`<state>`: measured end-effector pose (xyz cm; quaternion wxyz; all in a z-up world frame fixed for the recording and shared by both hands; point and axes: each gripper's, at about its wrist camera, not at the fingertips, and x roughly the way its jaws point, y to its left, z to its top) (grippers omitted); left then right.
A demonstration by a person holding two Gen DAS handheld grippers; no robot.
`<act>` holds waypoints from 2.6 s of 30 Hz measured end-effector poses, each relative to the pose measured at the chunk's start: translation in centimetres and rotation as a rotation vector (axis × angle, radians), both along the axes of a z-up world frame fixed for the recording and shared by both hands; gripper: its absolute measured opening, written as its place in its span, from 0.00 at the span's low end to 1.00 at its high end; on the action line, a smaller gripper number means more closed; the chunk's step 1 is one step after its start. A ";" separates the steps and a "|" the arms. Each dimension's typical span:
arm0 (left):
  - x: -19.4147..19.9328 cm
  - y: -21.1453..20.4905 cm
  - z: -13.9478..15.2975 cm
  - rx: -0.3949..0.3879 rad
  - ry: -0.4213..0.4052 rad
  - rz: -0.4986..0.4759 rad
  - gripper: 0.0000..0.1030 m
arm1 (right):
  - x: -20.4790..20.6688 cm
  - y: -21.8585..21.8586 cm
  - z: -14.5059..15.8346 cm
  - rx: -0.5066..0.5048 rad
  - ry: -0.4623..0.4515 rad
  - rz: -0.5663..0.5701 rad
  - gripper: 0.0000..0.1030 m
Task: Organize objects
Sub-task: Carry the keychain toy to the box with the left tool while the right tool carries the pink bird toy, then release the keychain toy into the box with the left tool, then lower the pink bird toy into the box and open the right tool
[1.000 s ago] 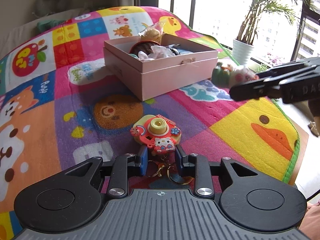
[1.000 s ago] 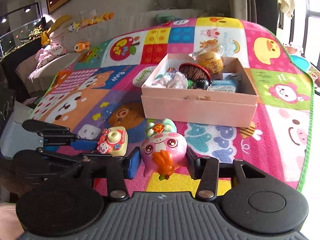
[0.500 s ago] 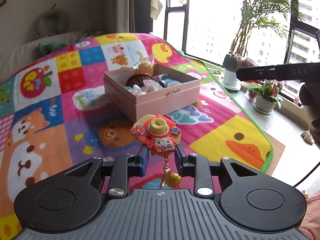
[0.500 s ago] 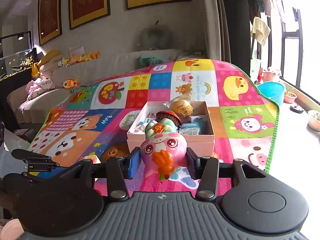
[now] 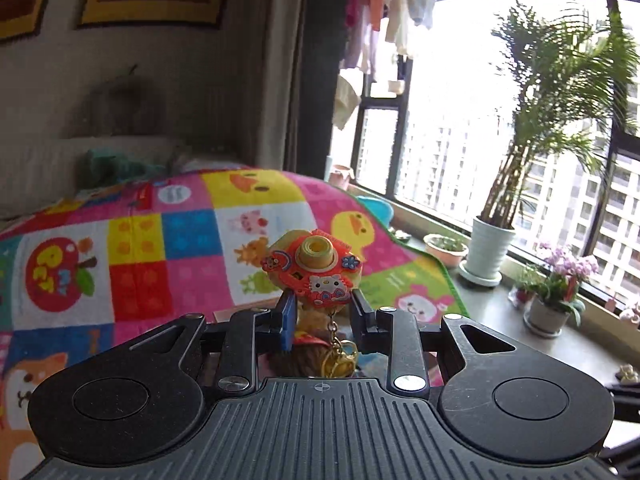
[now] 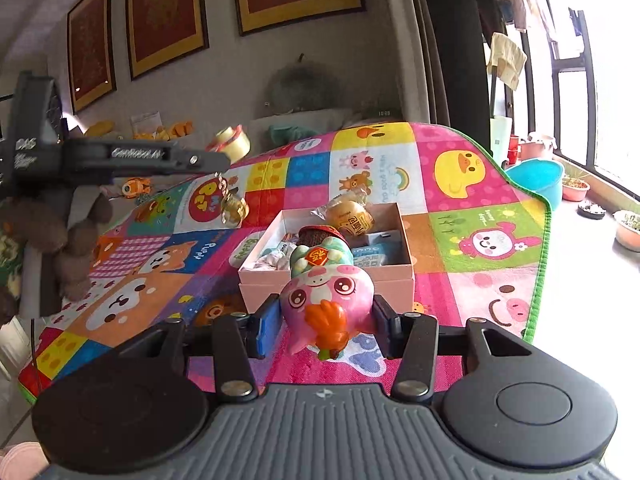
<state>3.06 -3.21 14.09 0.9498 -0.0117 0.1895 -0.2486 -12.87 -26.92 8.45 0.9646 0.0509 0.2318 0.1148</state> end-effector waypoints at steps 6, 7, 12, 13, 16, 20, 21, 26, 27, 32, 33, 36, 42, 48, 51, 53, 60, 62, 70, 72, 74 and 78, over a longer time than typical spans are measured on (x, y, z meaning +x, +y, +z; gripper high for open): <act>7.7 -2.5 -4.4 0.048 0.145 0.073 0.32 | 2.0 -0.9 -2.2 0.026 0.079 -0.029 0.46; 8.4 -2.7 -5.3 0.066 0.164 0.086 0.31 | 2.2 -0.9 -2.6 0.026 0.089 -0.027 0.46; 8.5 -1.8 -6.8 0.043 0.198 0.120 0.31 | 2.6 -0.5 -3.6 0.003 0.119 -0.017 0.46; 8.0 -1.4 -6.7 0.035 0.198 0.121 0.31 | 2.8 -0.5 -3.8 0.004 0.127 -0.018 0.46; 6.4 -1.0 -6.1 0.056 0.182 0.121 0.31 | 3.4 -0.4 -4.1 0.007 0.148 -0.021 0.46; 5.0 -0.5 -5.8 0.053 0.199 0.097 0.31 | 3.9 0.5 -4.1 -0.007 0.169 -0.004 0.46; 4.7 -0.4 -5.8 0.048 0.205 0.096 0.31 | 4.0 0.8 -3.9 -0.015 0.169 0.002 0.46; 3.7 0.5 -6.0 0.022 0.218 0.085 0.31 | 5.0 1.4 -1.7 -0.039 0.141 0.009 0.46; 3.5 0.6 -6.2 0.019 0.220 0.084 0.31 | 5.5 1.3 -1.3 -0.038 0.136 0.006 0.46; 3.1 1.0 -6.8 0.006 0.247 0.075 0.31 | 10.3 1.0 1.2 -0.041 0.137 -0.026 0.46; 3.1 1.1 -7.0 0.003 0.254 0.072 0.31 | 11.5 1.2 1.5 -0.049 0.139 -0.029 0.46; 3.1 1.4 -7.3 0.001 0.271 0.071 0.31 | 15.6 2.1 1.7 -0.114 0.144 -0.059 0.46; 3.3 2.3 -7.7 -0.010 0.294 0.074 0.31 | 23.6 2.9 -1.1 -0.094 0.310 -0.077 0.46; 3.5 3.8 -8.7 -0.073 0.314 0.086 0.31 | 27.3 3.4 -3.8 -0.093 0.364 -0.107 0.46; 3.4 4.4 -9.4 -0.123 0.325 0.090 0.32 | 27.7 3.7 -3.9 -0.121 0.355 -0.104 0.46; 3.3 4.5 -9.4 -0.139 0.329 0.093 0.31 | 27.6 3.5 -3.8 -0.121 0.359 -0.097 0.48; 2.5 5.0 -8.7 -0.160 0.315 0.115 0.30 | 25.3 1.4 -0.9 -0.046 0.296 -0.070 0.52; 2.2 4.8 -8.6 -0.166 0.316 0.106 0.30 | 25.0 1.0 0.0 -0.035 0.265 -0.087 0.52; 0.1 4.3 -7.9 -0.145 0.287 0.085 0.30 | 29.5 1.2 1.2 0.094 0.236 -0.167 0.51; -0.2 4.5 -7.9 -0.144 0.288 0.076 0.30 | 31.4 1.7 1.0 0.107 0.246 -0.175 0.51; -0.4 4.8 -8.1 -0.147 0.288 0.059 0.30 | 33.1 2.5 0.3 0.096 0.282 -0.167 0.51; -0.4 5.2 -8.8 -0.143 0.303 0.044 0.30 | 33.2 3.7 -0.8 0.031 0.324 -0.107 0.39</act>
